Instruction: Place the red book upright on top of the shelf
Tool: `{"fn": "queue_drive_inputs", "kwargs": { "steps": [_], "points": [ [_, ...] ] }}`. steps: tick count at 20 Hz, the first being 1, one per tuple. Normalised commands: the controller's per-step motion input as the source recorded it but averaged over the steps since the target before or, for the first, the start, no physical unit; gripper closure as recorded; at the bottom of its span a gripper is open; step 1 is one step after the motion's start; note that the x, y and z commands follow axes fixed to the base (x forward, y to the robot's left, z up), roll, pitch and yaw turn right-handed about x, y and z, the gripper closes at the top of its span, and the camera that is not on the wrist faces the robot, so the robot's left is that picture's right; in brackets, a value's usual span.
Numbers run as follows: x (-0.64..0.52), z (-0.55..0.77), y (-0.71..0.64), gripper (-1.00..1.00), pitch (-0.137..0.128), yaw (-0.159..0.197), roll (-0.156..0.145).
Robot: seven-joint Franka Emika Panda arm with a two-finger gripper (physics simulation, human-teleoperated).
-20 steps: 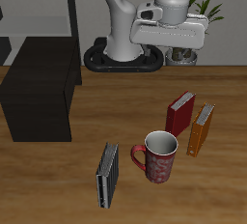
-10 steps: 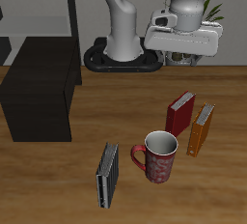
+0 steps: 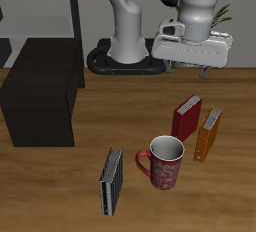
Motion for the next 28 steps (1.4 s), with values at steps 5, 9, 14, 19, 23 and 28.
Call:
{"fn": "queue_drive_inputs", "kwargs": {
  "steps": [5, 9, 14, 19, 23, 28],
  "points": [
    [0.04, -0.22, 0.00, -1.00, -0.009, -0.026, 0.002],
    [0.01, -0.20, -0.01, -1.00, 0.001, -0.054, -0.012],
    [0.02, -0.21, 0.04, -1.00, 0.005, -0.037, 0.005],
    [0.05, -0.12, -0.02, -1.00, 0.002, -0.008, 0.001],
    [0.04, -0.15, -0.08, -1.00, 0.011, -0.023, -0.020],
    [0.04, -0.12, 0.01, -1.00, 0.013, -0.005, 0.005]
  ]
}}
